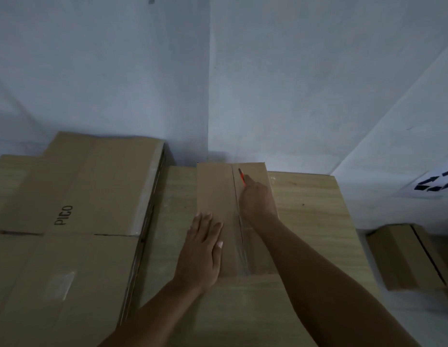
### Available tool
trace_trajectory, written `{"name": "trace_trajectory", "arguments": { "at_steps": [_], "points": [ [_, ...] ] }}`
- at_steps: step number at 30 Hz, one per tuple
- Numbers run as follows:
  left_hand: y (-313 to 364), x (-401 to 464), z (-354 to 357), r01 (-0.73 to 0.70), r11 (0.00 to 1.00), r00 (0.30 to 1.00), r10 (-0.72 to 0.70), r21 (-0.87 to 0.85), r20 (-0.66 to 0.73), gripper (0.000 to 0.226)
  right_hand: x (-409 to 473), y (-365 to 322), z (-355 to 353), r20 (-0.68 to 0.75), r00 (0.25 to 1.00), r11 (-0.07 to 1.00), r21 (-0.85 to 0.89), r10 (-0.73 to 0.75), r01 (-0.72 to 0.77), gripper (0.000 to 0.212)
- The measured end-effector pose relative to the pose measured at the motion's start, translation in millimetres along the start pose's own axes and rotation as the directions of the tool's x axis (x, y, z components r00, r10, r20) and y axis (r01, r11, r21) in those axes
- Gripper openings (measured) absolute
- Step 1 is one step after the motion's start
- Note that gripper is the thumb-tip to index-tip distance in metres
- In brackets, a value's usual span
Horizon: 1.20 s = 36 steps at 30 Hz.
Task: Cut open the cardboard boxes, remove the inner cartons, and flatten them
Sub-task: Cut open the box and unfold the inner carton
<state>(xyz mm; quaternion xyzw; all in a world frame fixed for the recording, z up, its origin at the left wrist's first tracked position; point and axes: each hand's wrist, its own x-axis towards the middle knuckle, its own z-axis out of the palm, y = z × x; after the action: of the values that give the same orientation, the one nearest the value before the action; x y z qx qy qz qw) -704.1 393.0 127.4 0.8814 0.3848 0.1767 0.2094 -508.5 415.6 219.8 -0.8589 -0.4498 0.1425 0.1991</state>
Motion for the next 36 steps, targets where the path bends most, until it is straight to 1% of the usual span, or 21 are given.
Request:
{"name": "trace_trajectory", "arguments": {
  "at_steps": [4, 8, 13, 16, 20, 23, 26, 30, 34, 36],
  "points": [
    [-1, 1, 0, -0.029, 0.999, 0.999, 0.028, -0.014, -0.020, 0.051, 24, -6, 9, -0.001, 0.999, 0.998, -0.053, -0.034, 0.034, 0.052],
    [-3, 1, 2, -0.028, 0.999, 0.999, 0.027, -0.038, -0.024, 0.050, 34, -7, 20, 0.008, 0.998, 0.994, -0.087, -0.058, 0.059, 0.051],
    [-2, 0, 2, -0.034, 0.999, 0.999, 0.033, -0.034, -0.024, 0.051, 44, -12, 28, 0.055, 0.997, 0.980, -0.192, -0.051, 0.061, 0.038],
    [-2, 1, 3, -0.023, 0.999, 1.000, 0.022, -0.027, -0.022, 0.051, 49, -22, 30, 0.060, 0.998, 0.976, -0.212, -0.031, 0.043, 0.042],
    [0, 1, 3, 0.011, 1.000, 1.000, -0.011, -0.002, -0.015, 0.051, 44, -27, 24, 0.084, 0.996, 0.972, -0.231, -0.024, 0.043, 0.042],
    [1, 1, 2, 0.034, 0.999, 0.999, -0.034, -0.001, -0.011, 0.051, 23, -23, 15, 0.144, 0.990, 0.977, -0.214, 0.008, 0.023, 0.031],
    [1, 4, 0, 0.058, 0.998, 0.998, -0.059, 0.005, 0.013, 0.053, -3, -15, 11, 0.157, 0.988, 0.979, -0.204, 0.013, 0.020, 0.029],
    [3, 6, -2, 0.064, 0.997, 0.997, -0.065, 0.036, 0.036, 0.058, -47, -1, 6, 0.213, 0.977, 0.962, -0.268, 0.002, 0.056, 0.023],
    [6, 8, -3, 0.075, 0.994, 0.996, -0.079, 0.078, 0.051, 0.060, -92, 15, 6, 0.281, 0.960, 0.946, -0.309, -0.006, 0.096, 0.021],
    [6, 7, -3, 0.079, 0.992, 0.995, -0.085, 0.096, 0.058, 0.063, -114, 19, 10, 0.318, 0.948, 0.925, -0.358, -0.012, 0.131, 0.022]
  ]
}}
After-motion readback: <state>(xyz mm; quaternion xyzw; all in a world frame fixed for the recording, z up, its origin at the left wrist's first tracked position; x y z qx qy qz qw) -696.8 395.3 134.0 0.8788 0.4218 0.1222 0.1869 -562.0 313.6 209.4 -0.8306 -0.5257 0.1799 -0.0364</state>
